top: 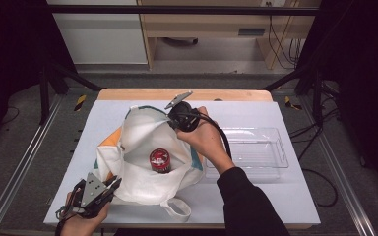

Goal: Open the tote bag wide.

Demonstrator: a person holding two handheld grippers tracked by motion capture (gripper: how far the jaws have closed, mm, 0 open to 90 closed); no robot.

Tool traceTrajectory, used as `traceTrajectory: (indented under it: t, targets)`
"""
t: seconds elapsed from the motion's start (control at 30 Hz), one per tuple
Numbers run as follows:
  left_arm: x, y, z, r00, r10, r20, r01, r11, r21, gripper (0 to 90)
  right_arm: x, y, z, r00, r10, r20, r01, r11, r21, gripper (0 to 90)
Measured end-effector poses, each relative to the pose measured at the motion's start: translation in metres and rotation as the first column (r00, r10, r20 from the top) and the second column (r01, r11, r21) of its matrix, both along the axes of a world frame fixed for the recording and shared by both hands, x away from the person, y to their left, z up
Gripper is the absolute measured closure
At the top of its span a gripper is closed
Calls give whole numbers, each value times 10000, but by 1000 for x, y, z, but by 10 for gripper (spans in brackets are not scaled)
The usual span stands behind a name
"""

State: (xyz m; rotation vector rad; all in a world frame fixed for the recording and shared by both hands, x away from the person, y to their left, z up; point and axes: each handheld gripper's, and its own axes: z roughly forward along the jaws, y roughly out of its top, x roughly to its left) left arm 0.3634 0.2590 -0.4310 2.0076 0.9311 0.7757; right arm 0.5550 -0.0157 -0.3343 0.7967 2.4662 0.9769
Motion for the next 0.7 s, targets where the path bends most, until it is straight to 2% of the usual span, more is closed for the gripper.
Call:
traceTrajectory:
  t: [0.2, 0.23, 0.33, 0.37, 0.4, 0.43, 0.47, 0.5, 0.53, 0.57, 0.6, 0.63, 0.67, 0.7]
  targets:
    - [-1, 7, -6, 9993, 37, -368, -28, 9997, 233, 828, 18, -10, -13, 9979, -569, -314, 564, 9982, -192, 861]
    - [0, 7, -7, 9990, -23, -450, 32, 9998, 203, 828, 23, -12, -20, 9966, -660, -494, 644, 9974, -334, 860]
    - [1, 6, -7, 9988, -129, -476, 128, 9999, -28, 819, 23, -12, -25, 9955, -679, -663, 659, 9973, -329, 859]
    - [2, 7, -4, 9994, -189, -296, 179, 9993, -334, 792, 21, -11, -29, 9954, -543, -795, 523, 9983, -260, 859]
    - [2, 7, -4, 9994, -189, -296, 179, 9993, -334, 745, 19, -11, -29, 9956, -450, -827, 434, 9988, -218, 859]
    - [1, 7, 2, 9999, -164, 41, 167, 9977, -663, 671, 16, -9, -29, 9959, -378, -825, 366, 9992, -169, 858]
    - [1, 7, 2, 9999, -164, 41, 167, 9977, -663, 624, 16, -9, -29, 9959, -378, -825, 366, 9992, -169, 858]
    - [2, 7, 12, 9982, -165, 584, 200, 9980, -595, 591, 10, -6, -29, 9967, -158, -790, 139, 9996, -244, 857]
    - [2, 7, 12, 9982, -165, 584, 200, 9980, -595, 561, 10, -6, -29, 9967, -158, -790, 139, 9996, -244, 857]
    - [1, 5, 17, 9978, -290, 596, 341, 9957, -863, 561, 7, -5, -28, 9971, -71, -756, 55, 9997, -221, 857]
    - [1, 3, 21, 9971, -459, 599, 514, 9943, -931, 533, 3, -4, -27, 9974, 10, -716, -23, 9998, -182, 856]
    - [2, -3, 27, 9950, -663, 748, 728, 9934, -882, 511, -1, -2, -26, 9976, 164, -666, -173, 9998, -129, 856]
    - [2, -3, 27, 9950, -663, 748, 728, 9934, -882, 499, -1, -2, -26, 9976, 164, -666, -173, 9998, -129, 856]
    - [4, -8, 30, 9919, -944, 850, 1008, 9921, -745, 499, -4, -1, -26, 9977, 208, -652, -217, 9997, -144, 855]
